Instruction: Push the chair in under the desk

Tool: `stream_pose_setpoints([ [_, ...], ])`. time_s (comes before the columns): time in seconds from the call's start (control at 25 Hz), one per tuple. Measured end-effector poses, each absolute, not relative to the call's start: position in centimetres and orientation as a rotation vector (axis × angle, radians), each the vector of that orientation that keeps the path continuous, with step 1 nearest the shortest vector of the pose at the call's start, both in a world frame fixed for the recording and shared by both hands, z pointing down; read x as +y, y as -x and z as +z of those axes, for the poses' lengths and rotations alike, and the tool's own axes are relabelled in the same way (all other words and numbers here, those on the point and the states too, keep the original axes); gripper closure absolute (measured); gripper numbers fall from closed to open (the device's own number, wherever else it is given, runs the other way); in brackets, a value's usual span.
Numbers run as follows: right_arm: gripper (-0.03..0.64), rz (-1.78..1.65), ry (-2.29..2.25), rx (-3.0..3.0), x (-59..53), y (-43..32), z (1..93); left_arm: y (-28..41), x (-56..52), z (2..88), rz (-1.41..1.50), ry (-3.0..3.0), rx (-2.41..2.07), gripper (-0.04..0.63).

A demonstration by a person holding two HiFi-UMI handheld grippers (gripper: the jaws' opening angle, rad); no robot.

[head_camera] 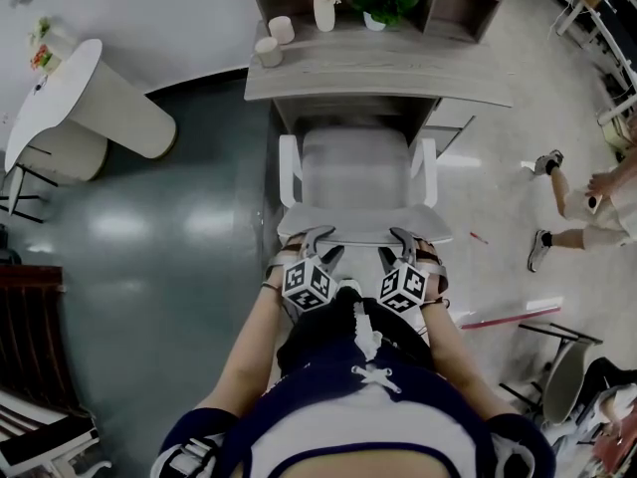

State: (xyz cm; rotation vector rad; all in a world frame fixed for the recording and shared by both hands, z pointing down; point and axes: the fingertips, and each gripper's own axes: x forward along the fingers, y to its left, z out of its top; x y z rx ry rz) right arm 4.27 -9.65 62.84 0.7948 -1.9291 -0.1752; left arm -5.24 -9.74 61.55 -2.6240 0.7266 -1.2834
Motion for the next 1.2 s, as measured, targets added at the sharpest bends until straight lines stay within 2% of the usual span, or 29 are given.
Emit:
stream_pose_setpoints([
  [1.2, 0.446, -0.192, -0.790, -1.930, -13.8, -3.9, 62.8, 5.6, -14.1, 61.6, -1.285, 2.626, 0.715, 0.407],
])
